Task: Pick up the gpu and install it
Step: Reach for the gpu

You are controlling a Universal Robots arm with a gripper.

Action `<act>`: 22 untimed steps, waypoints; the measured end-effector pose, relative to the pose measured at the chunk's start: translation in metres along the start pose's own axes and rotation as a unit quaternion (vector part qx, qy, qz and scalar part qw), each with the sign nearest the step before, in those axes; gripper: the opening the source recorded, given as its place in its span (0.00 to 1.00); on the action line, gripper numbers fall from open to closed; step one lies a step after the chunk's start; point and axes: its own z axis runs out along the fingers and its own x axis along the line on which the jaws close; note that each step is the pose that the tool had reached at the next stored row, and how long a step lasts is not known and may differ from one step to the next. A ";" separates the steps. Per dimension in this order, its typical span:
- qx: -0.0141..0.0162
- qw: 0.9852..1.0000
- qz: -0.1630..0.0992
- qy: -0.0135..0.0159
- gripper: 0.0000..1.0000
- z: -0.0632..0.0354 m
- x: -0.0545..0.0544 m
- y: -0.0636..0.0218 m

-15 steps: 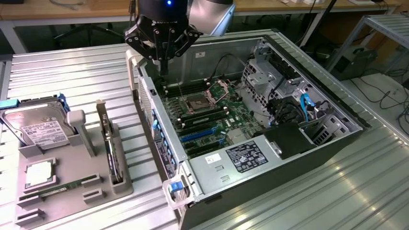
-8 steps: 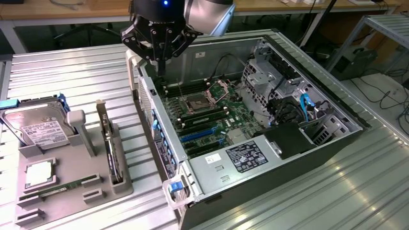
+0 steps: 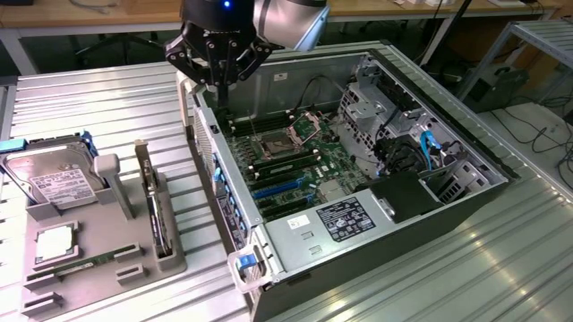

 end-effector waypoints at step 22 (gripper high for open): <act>0.000 1.000 0.000 0.000 0.11 -0.0006 0.017 -0.0024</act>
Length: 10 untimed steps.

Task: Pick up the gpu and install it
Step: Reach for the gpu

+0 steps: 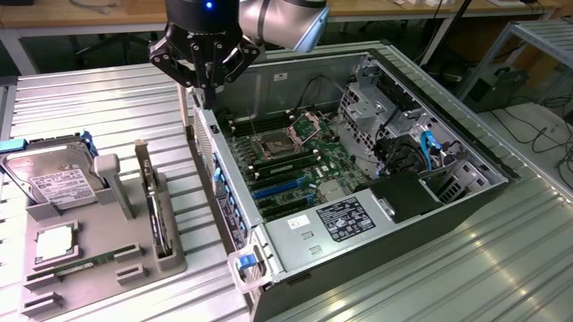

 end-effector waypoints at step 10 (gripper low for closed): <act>0.000 1.000 0.000 0.000 0.11 -0.0003 0.011 -0.0019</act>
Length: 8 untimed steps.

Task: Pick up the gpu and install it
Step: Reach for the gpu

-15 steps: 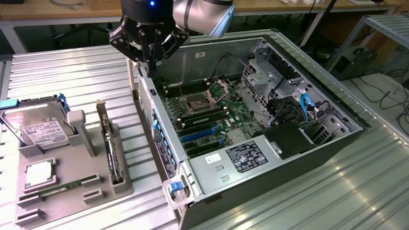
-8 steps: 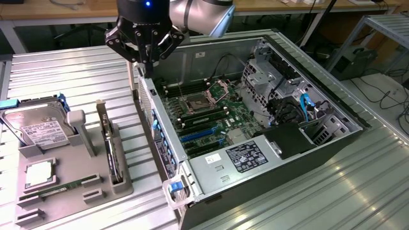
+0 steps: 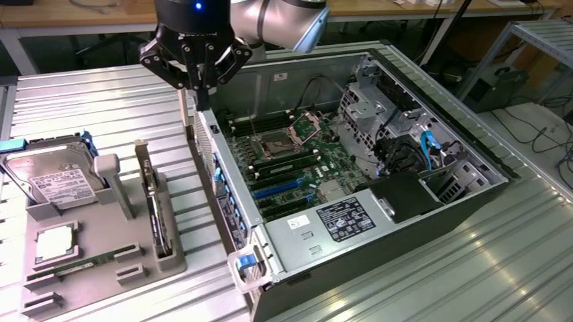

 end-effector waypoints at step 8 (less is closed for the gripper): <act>0.000 1.000 0.000 0.000 0.11 -0.0003 0.009 -0.0019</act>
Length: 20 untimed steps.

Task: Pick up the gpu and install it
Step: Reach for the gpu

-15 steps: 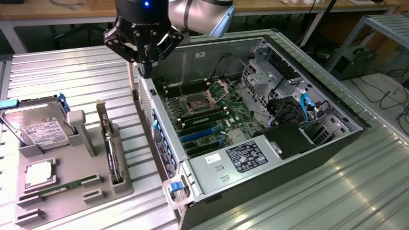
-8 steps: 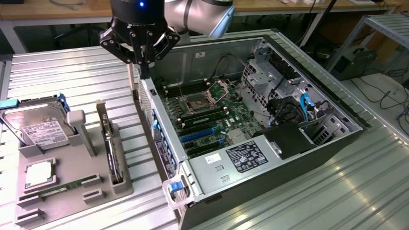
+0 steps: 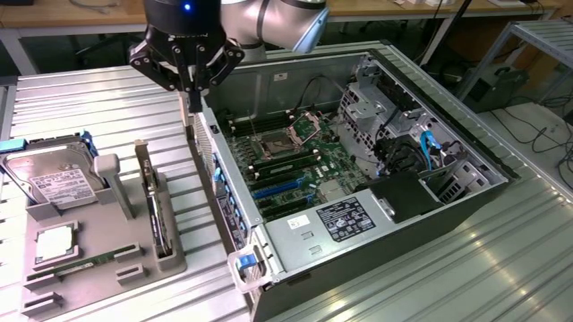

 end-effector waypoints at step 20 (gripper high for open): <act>0.000 1.000 0.000 0.000 0.11 -0.0006 0.020 -0.0042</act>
